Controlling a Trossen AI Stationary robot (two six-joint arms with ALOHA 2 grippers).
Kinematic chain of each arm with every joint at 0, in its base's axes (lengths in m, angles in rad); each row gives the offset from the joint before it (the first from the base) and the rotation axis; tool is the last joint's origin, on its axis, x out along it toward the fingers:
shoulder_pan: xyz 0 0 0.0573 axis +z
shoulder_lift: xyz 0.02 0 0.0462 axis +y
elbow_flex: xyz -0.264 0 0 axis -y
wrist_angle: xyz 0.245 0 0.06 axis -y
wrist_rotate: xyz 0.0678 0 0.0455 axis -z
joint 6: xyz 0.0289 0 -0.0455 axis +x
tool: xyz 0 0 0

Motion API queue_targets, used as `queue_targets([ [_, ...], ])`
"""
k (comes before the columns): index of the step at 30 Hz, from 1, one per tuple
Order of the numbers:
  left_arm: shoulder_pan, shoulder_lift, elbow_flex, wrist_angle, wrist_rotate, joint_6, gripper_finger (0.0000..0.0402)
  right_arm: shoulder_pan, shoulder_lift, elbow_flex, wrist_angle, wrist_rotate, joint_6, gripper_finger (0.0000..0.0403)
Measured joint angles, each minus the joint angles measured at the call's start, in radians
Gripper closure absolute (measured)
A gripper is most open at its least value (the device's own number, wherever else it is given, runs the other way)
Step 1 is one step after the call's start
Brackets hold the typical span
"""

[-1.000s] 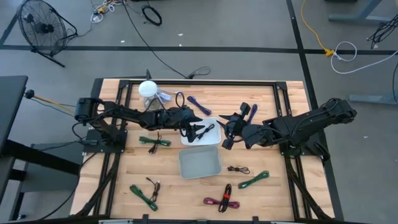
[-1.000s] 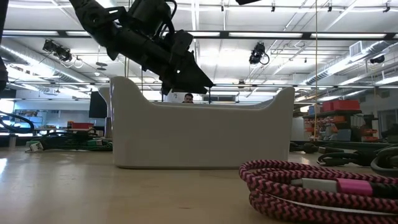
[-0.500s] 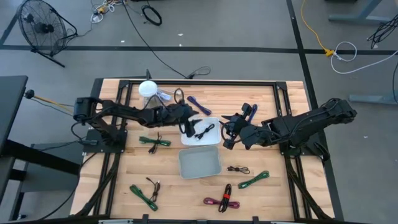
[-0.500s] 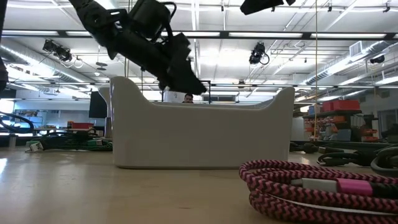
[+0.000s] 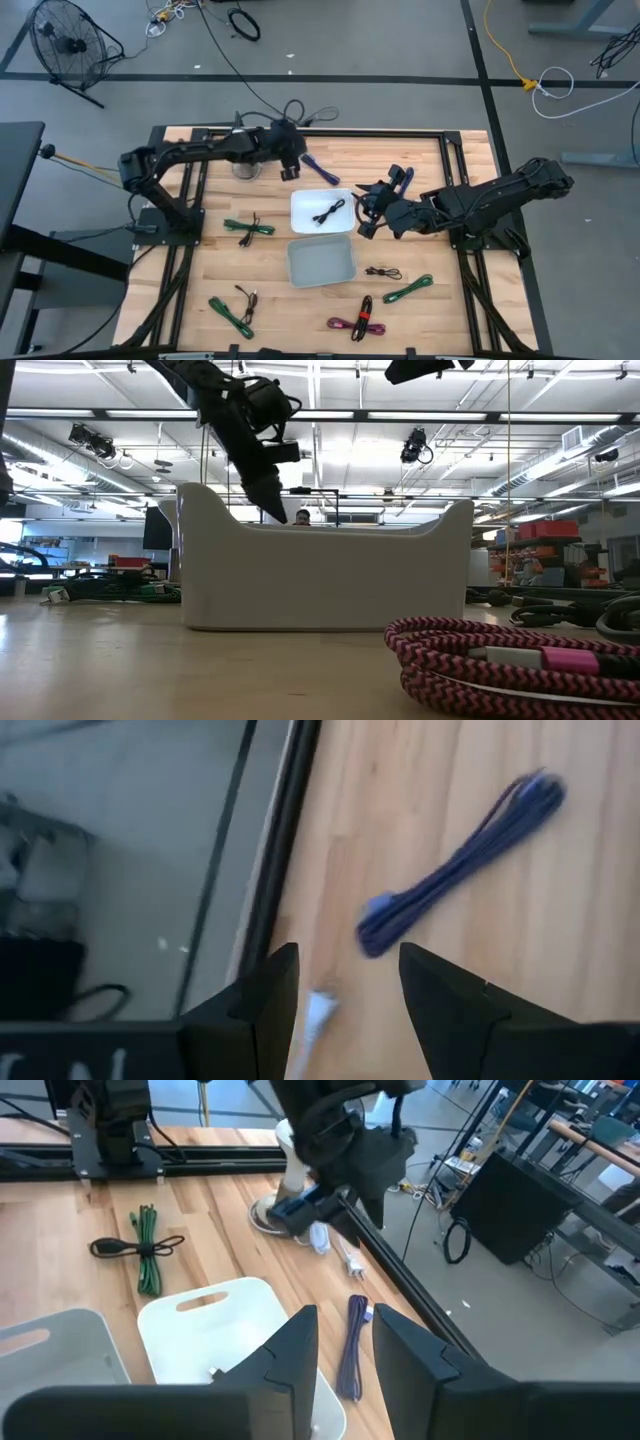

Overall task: Pick & Place USB Port
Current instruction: Put the violet charger cable into the gray container

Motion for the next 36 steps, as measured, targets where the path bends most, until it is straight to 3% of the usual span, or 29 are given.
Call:
queue_targets([
  [7,0.03,0.024,0.006,-0.009,-0.016,0.155,0.022,-0.006,0.0,-0.023,0.028,0.001,-0.008,0.0302],
  [17,0.035,0.198,0.015,-0.005,-0.037,0.33,0.0221,-0.013,0.0,-0.048,0.058,-0.001,-0.012,0.0302],
  [26,0.045,0.366,0.197,-0.027,-0.008,0.459,0.0221,-0.013,0.0,-0.048,0.053,0.0,-0.038,0.0302],
  [36,0.077,0.513,0.368,-0.217,0.063,0.465,0.0221,-0.013,0.0,-0.048,0.043,-0.009,-0.037,0.0302],
])
